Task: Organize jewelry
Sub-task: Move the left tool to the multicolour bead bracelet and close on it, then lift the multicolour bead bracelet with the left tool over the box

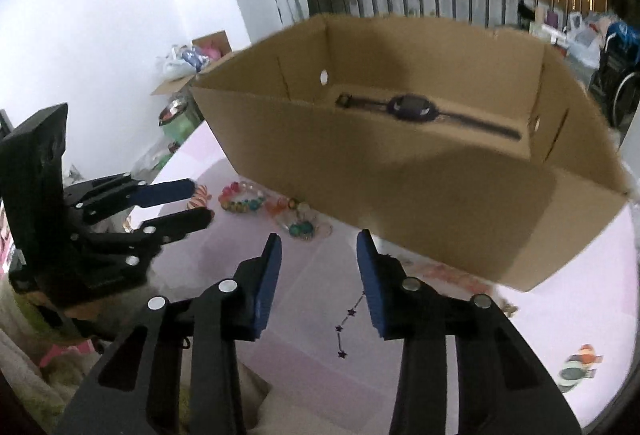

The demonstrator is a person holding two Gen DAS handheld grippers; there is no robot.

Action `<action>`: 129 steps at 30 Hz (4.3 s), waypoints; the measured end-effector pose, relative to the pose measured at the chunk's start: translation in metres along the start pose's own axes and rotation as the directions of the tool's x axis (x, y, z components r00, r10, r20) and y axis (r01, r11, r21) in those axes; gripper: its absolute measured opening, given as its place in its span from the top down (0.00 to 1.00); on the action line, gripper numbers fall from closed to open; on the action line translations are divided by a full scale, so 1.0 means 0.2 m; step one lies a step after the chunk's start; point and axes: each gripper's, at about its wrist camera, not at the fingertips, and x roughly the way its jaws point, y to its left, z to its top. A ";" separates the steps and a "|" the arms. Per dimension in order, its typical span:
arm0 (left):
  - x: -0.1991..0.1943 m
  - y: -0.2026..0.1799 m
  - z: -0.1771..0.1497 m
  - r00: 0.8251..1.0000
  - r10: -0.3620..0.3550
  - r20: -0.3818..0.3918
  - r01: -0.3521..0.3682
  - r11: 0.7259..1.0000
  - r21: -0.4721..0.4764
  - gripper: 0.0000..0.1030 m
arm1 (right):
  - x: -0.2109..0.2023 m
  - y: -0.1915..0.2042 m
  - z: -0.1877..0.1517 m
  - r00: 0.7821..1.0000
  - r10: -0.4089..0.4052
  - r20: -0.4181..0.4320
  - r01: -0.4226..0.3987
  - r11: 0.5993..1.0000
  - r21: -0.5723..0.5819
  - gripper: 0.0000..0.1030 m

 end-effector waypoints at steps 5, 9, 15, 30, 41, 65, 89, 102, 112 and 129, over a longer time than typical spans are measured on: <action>0.16 -0.04 0.03 0.998 0.010 -0.055 -0.006 0.997 0.080 0.78 | 0.08 -0.02 0.01 0.999 0.017 -0.029 -0.016 0.999 0.031 0.63; 0.23 -0.08 0.04 0.996 0.045 -0.073 -0.034 0.989 0.146 0.80 | 0.11 -0.05 -0.01 0.999 0.021 -0.043 -0.019 0.998 0.055 0.63; 0.28 -0.09 0.05 0.994 0.070 -0.082 -0.053 0.981 0.186 0.80 | 0.11 -0.07 -0.01 0.998 0.027 -0.048 -0.024 0.997 0.067 0.63; 0.07 -0.17 -0.01 0.997 0.055 0.061 -0.069 0.961 0.266 0.92 | 0.09 -0.08 -0.03 0.999 0.014 -0.042 -0.010 0.995 0.096 0.63; 0.07 -0.18 -0.11 0.999 -0.027 -0.019 0.031 0.970 0.241 0.88 | 0.12 -0.03 -0.03 0.997 0.046 -0.064 -0.039 0.994 0.099 0.63; 0.21 0.07 0.01 0.996 -0.012 -0.089 0.012 1.000 -0.006 0.84 | 0.29 0.07 0.02 0.992 0.035 -0.123 -0.020 0.992 0.125 0.73; 0.14 0.02 0.00 0.997 0.064 -0.047 -0.066 0.997 -0.037 0.92 | 0.31 0.14 0.05 0.984 -0.041 -0.175 0.069 0.985 0.158 0.91; -0.26 0.00 0.16 0.995 0.031 0.100 -0.021 0.996 -0.092 0.92 | 0.00 0.23 0.15 1.000 0.013 0.000 -0.013 0.997 0.076 0.91; -0.41 0.04 0.68 0.969 -0.047 0.243 0.056 0.998 -0.032 0.92 | -0.24 0.16 0.59 0.977 -0.009 0.211 0.015 1.000 -0.027 0.91; 0.30 0.15 0.78 0.992 0.018 -0.127 -0.016 1.000 0.020 0.90 | 0.39 -0.09 0.72 0.978 -0.023 -0.205 0.036 0.997 0.064 0.89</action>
